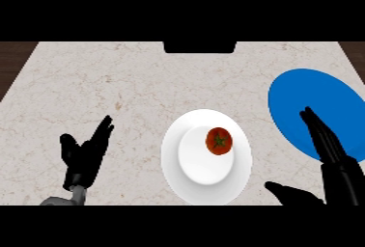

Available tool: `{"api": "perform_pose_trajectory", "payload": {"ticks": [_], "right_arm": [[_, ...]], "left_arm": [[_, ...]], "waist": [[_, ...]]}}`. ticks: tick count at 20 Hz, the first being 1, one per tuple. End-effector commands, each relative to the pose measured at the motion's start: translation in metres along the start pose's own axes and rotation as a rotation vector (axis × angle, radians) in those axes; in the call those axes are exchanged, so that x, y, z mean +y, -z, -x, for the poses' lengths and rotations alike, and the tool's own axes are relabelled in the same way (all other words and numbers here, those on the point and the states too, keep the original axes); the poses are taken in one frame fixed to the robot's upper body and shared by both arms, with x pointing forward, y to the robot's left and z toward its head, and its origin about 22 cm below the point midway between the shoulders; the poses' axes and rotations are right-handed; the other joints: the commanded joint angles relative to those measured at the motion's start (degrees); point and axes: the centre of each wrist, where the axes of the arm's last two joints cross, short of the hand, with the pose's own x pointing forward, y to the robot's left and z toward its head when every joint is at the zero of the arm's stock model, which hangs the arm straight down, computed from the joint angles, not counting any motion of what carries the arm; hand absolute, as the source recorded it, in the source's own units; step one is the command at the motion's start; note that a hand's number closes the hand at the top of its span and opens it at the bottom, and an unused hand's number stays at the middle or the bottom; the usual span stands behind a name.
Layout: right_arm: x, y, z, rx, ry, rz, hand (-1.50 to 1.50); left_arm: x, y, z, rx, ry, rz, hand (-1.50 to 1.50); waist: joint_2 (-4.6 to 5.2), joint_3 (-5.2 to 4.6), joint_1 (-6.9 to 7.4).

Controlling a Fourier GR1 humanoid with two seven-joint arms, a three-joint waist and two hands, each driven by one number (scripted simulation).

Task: Pick the tomato from the plate and place it in the plate

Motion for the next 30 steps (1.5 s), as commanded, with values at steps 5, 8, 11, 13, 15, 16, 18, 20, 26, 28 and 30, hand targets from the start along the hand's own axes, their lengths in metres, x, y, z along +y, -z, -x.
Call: {"api": "perform_pose_trajectory", "payload": {"ticks": [5, 8, 11, 13, 15, 16, 18, 20, 26, 28, 30], "right_arm": [[0.044, 0.011, -0.063, 0.074, -0.101, -0.104, -1.50], [0.068, 0.030, -0.073, 0.118, -0.148, -0.090, -1.50], [0.085, 0.000, -0.080, 0.150, -0.172, -0.116, -1.50], [0.084, 0.017, -0.073, 0.167, -0.154, -0.170, -1.50], [0.111, 0.018, -0.067, 0.183, -0.139, -0.192, -1.50], [0.089, 0.022, -0.063, 0.177, -0.119, -0.194, -1.50], [0.111, 0.015, -0.068, 0.192, -0.134, -0.207, -1.50], [0.113, 0.015, -0.063, 0.179, -0.123, -0.210, -1.50], [0.134, 0.023, -0.061, 0.199, -0.215, -0.197, -1.50], [0.139, 0.020, -0.087, 0.224, -0.241, -0.184, -1.50], [0.136, 0.030, -0.083, 0.241, -0.246, -0.172, -1.50]], "left_arm": [[-0.023, 0.006, 0.015, 0.042, -0.022, 0.013, 0.00], [-0.004, 0.000, 0.007, 0.031, -0.016, 0.011, 0.00], [-0.006, 0.005, 0.007, 0.031, -0.015, 0.002, 0.00], [-0.006, 0.006, -0.007, 0.039, -0.019, 0.023, 0.00], [-0.004, -0.010, 0.011, 0.043, -0.017, 0.015, 0.00], [-0.002, -0.014, 0.012, 0.030, -0.001, 0.005, 0.00], [-0.001, 0.001, 0.010, 0.048, -0.018, 0.007, 0.00], [-0.007, 0.003, 0.009, 0.023, 0.002, -0.004, 0.00], [-0.003, 0.006, -0.007, 0.030, -0.023, 0.001, 0.00], [-0.015, -0.012, 0.005, 0.032, -0.022, 0.013, 0.00], [-0.003, 0.010, 0.006, 0.036, -0.006, 0.024, 0.00]], "waist": [[0.26, -0.04, 0.08], [0.27, -0.01, 0.38], [0.19, -0.01, -0.12], [0.21, 0.01, -0.04], [0.22, 0.02, 0.25], [0.18, 0.02, 0.06], [0.22, 0.01, -0.05], [0.20, 0.02, -0.09], [0.23, 0.02, -0.04], [0.19, 0.01, 0.20], [0.24, 0.00, -0.03]]}}
